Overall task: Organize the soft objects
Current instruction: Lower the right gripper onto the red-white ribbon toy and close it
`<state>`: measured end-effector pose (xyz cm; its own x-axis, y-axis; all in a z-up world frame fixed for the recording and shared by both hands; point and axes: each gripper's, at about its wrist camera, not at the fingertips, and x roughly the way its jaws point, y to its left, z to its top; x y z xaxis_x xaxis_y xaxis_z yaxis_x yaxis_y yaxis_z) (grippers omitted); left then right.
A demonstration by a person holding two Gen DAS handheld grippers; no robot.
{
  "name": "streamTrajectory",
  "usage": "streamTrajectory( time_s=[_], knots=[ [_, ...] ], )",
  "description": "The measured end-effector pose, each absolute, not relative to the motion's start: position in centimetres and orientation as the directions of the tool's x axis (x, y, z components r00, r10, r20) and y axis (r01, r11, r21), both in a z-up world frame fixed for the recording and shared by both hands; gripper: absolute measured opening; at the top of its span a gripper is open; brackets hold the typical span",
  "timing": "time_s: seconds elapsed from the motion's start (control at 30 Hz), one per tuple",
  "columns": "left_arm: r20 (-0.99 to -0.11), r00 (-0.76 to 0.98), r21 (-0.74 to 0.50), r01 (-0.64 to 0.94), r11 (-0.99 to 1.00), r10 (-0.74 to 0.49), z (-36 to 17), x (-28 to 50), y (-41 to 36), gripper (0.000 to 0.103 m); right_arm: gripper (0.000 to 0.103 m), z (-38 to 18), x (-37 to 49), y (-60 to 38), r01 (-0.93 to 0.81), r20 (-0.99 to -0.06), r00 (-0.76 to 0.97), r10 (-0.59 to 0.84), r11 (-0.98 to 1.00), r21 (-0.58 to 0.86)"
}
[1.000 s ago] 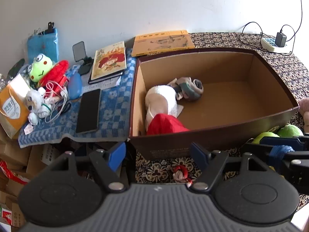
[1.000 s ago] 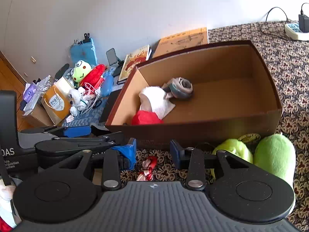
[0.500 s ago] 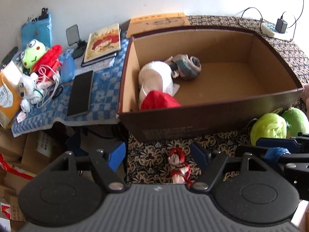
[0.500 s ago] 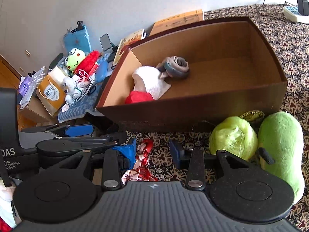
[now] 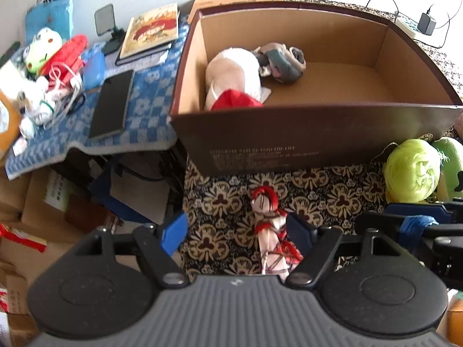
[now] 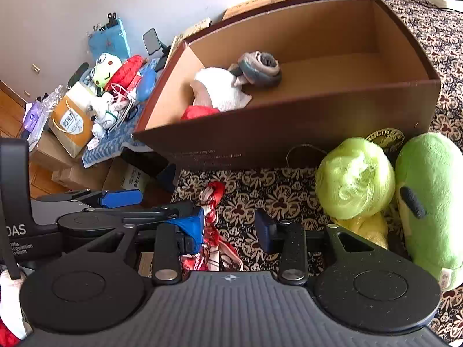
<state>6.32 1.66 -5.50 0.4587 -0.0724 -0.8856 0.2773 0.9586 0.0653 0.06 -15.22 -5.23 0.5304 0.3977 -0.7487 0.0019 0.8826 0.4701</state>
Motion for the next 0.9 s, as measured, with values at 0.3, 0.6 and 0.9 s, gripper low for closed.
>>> streamTrajectory(
  time_s=[0.3,0.6,0.9],
  knots=[
    [-0.883,0.377,-0.149,0.341,0.928,-0.280,-7.1,3.9,4.7,0.079,0.022,-6.8,-0.1,-14.9,0.007,-0.773,0.473,0.423,0.875,0.484],
    [-0.871,0.351,-0.207,0.374,0.904,-0.345,-9.1,2.5,4.4,0.080,0.022,-8.4,0.6,-13.9,0.009,-0.769,0.408,0.492,0.840,0.543],
    [-0.838,0.381,-0.262,0.347,0.900,-0.391,-10.1,2.6,5.2,0.061,0.022,-9.6,1.9,-11.8,-0.045,-0.771,0.372,0.517,0.840,0.541]
  ],
)
